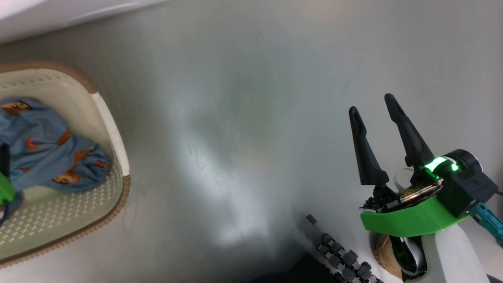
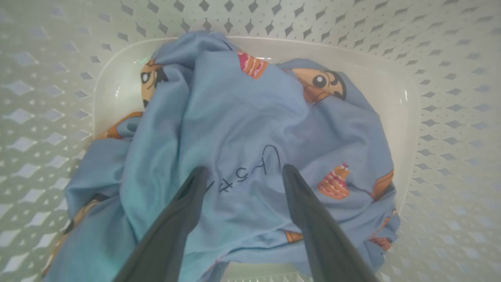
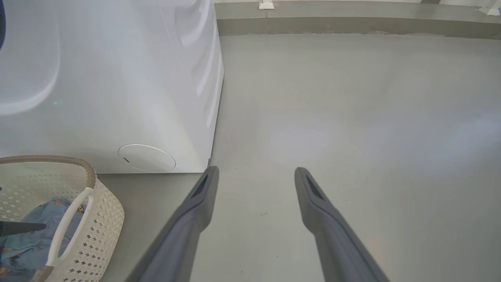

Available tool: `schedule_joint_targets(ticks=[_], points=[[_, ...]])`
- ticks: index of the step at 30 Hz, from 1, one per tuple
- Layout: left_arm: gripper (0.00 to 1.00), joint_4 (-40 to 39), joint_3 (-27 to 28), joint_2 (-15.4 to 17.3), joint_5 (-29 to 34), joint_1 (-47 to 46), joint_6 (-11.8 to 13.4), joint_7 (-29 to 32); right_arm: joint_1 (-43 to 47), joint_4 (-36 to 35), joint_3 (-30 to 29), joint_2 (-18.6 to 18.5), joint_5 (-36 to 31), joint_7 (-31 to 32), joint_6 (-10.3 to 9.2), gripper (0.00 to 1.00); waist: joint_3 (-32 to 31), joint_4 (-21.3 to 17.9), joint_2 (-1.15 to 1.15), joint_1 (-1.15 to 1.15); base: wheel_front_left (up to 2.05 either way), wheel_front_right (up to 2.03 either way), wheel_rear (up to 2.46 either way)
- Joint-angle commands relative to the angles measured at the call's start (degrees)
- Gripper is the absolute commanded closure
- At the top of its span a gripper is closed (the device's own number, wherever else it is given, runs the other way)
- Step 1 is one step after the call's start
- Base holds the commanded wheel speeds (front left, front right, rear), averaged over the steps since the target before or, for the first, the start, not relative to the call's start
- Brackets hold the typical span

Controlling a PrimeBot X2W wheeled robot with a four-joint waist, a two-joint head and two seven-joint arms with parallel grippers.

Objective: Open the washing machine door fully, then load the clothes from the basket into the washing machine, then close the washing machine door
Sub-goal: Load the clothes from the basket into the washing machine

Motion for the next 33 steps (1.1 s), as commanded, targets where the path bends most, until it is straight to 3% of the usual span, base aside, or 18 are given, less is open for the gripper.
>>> schedule_joint_targets(ticks=[1, 20, 21, 22, 33], points=[[0.0, 0.5, 0.9, 2.6, 0.0, 0.0, -0.1, 0.4, 2.0, -1.5, 0.7, -0.4, -0.4, -0.3, 0.09, 0.0, 1.7, -0.1, 0.0, 0.0, 0.0, 0.0, 0.0], [0.0, 6.3, -5.2, -3.5, 0.9, -6.7, -0.1, 0.6, 9.4, -6.6, -4.5, -0.4, -3.8, -0.3, 0.09, 0.0, 3.9, 3.2, 0.0, 0.0, 0.0, 0.0, 0.0], [0.61, 6.0, -5.7, -3.8, 1.1, -6.8, -0.1, 0.0, 9.7, -6.8, -4.7, -0.4, -3.8, -0.3, 0.09, 0.0, 3.9, 3.3, 0.0, 0.0, 0.0, 0.0, 0.0], [1.0, 6.1, -6.0, -3.9, 1.1, -7.0, -0.1, -0.4, 9.9, -6.9, -4.9, -0.4, -3.8, -0.3, 0.09, 0.0, 4.0, 3.3, 0.0, 0.0, 0.0, 0.0, 0.0], [1.0, 6.2, -8.5, -3.7, 0.5, -8.3, -0.1, -2.8, 7.4, -6.2, -4.3, -0.4, -3.2, -0.3, 0.09, 0.0, 3.9, 4.3, 0.0, 0.0, 0.0, 0.0, 0.0]])
